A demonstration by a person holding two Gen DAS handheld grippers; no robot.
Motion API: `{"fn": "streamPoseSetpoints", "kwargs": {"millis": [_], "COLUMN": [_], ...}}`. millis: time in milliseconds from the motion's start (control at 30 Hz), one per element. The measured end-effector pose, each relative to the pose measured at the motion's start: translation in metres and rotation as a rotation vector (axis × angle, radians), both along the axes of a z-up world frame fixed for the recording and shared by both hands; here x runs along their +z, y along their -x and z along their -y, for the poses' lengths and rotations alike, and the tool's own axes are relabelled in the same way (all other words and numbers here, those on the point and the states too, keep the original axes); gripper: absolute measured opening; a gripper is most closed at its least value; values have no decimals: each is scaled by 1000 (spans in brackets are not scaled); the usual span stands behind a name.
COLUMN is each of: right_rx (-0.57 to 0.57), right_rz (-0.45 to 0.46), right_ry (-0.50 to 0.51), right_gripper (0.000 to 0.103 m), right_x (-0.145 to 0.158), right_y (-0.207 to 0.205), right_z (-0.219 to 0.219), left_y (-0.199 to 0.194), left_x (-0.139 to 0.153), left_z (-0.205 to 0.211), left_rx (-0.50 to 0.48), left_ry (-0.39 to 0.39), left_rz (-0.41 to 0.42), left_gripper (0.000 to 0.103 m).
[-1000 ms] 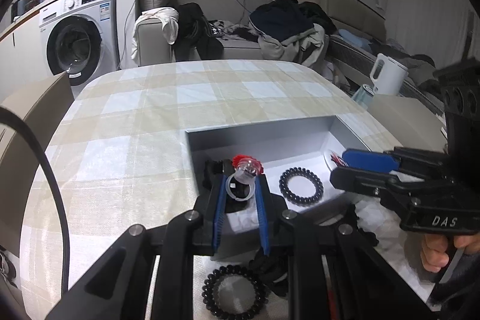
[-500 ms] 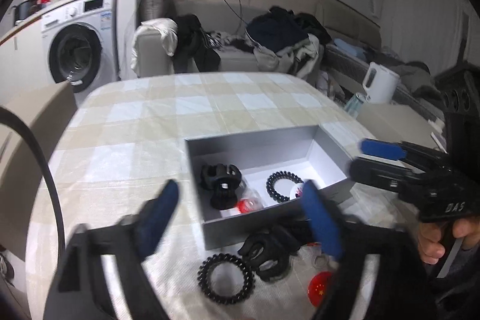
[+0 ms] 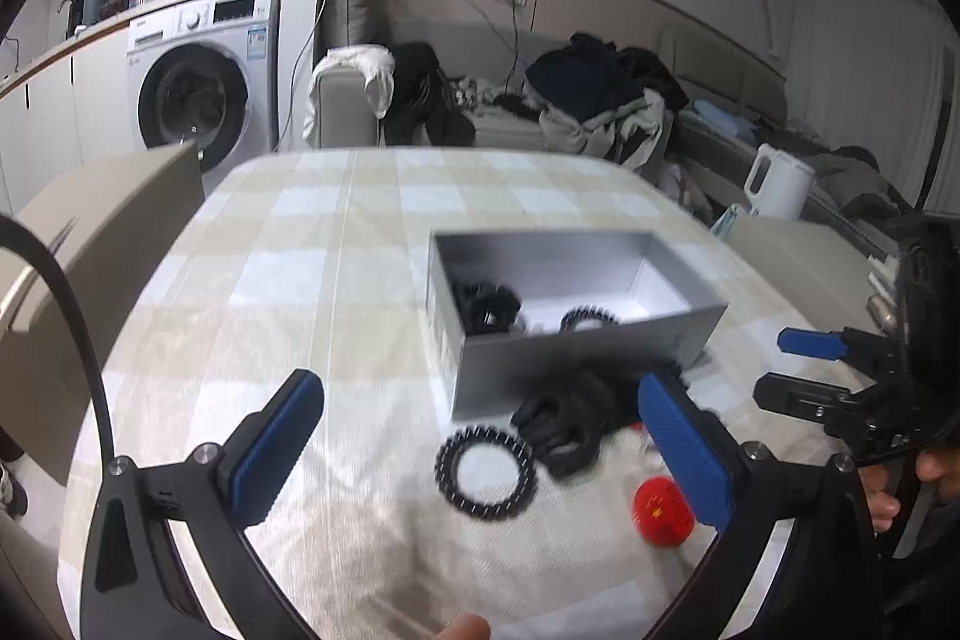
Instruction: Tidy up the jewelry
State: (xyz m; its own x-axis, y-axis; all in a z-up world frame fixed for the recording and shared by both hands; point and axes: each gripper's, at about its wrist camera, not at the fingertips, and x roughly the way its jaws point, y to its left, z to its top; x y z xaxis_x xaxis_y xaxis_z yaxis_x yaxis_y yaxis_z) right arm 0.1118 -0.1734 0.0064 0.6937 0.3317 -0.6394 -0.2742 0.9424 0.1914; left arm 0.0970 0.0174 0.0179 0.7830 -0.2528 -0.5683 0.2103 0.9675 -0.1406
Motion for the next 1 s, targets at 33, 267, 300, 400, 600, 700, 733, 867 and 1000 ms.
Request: {"fn": "streamPoseSetpoints", "kwargs": {"millis": [33, 267, 300, 400, 600, 700, 733, 867, 1000], "right_rx": [3, 57, 69, 147, 216, 253, 258, 253, 253], "right_rz": [-9, -45, -56, -111, -109, -132, -144, -152, -167], "right_ry": [8, 3, -6, -40, -31, -63, -73, -68, -72], "right_gripper": [103, 99, 95, 77, 53, 46, 45, 45, 43], "right_x": [-2, -11, -12, -18, -22, -23, -25, -28, -32], "right_y": [0, 1, 0, -3, 1, -2, -3, -8, -13], "right_z": [-2, -17, -19, -28, -42, -48, -49, -52, -56], "left_y": [-1, -2, -3, -3, -3, -2, -2, -3, -4], "left_x": [-3, -18, -21, -24, -25, -25, -26, -25, -26], "left_z": [0, 3, 3, 0, -2, -4, -4, -7, -8], "left_rx": [2, 18, 14, 12, 8, 10, 9, 12, 23], "left_ry": [-6, -72, -65, -57, -45, -39, -37, -29, -26], "left_rz": [-8, -42, -52, -70, -75, -74, -75, -77, -80], "left_gripper": [102, 102, 102, 102, 102, 102, 102, 102, 102]}}
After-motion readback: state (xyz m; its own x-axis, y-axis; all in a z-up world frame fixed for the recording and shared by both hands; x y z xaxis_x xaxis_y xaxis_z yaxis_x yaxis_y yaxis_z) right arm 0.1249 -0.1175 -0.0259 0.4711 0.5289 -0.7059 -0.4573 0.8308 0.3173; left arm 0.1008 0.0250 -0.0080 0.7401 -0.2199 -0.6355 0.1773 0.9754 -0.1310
